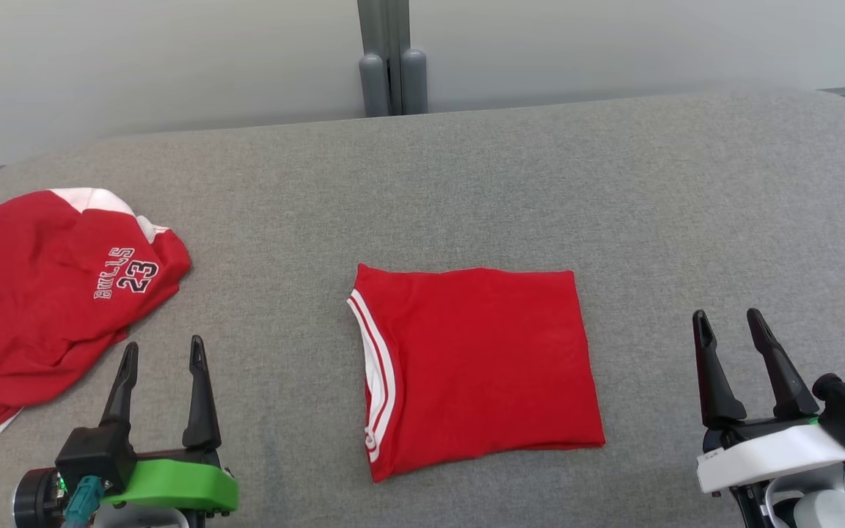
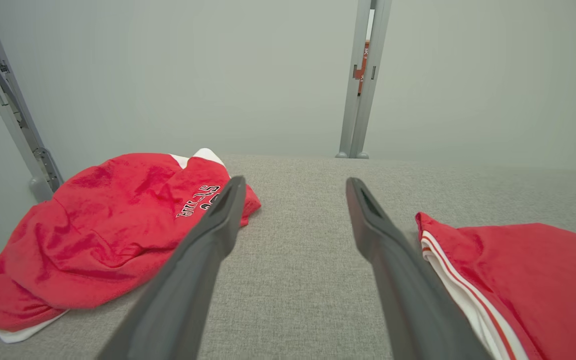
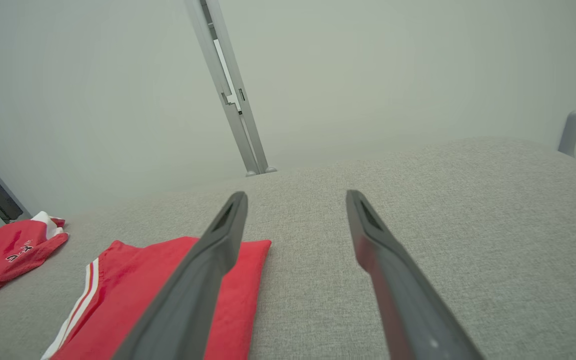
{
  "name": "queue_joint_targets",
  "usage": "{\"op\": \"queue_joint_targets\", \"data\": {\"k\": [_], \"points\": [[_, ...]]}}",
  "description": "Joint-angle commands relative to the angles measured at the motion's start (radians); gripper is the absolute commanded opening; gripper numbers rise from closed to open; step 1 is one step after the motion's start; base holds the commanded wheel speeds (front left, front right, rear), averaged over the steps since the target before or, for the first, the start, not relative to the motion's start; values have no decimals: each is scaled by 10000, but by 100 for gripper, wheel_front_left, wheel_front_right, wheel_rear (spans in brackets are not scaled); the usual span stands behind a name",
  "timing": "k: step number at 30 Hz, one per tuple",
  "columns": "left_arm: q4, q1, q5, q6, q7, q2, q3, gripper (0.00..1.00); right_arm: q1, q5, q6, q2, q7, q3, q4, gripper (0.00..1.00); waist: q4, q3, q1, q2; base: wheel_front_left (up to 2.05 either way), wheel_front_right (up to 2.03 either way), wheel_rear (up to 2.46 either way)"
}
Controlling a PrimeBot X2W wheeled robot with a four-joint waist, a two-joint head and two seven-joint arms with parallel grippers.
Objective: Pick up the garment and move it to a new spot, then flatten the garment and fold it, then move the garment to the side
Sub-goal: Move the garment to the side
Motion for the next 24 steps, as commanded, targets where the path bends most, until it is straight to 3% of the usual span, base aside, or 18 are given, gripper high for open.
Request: {"op": "queue_joint_targets", "data": {"k": [1,24], "points": [[11,184,166,-71,-2,22,6,100,152,-167,-1,17,-28,-24,-25,100,27,-85,0,0,0,0,0],[69,428,293,90,-2,22,-211,100,178,-673,-1,44,-27,-30,405,100,246,-160,0,0,0,0,0]]}}
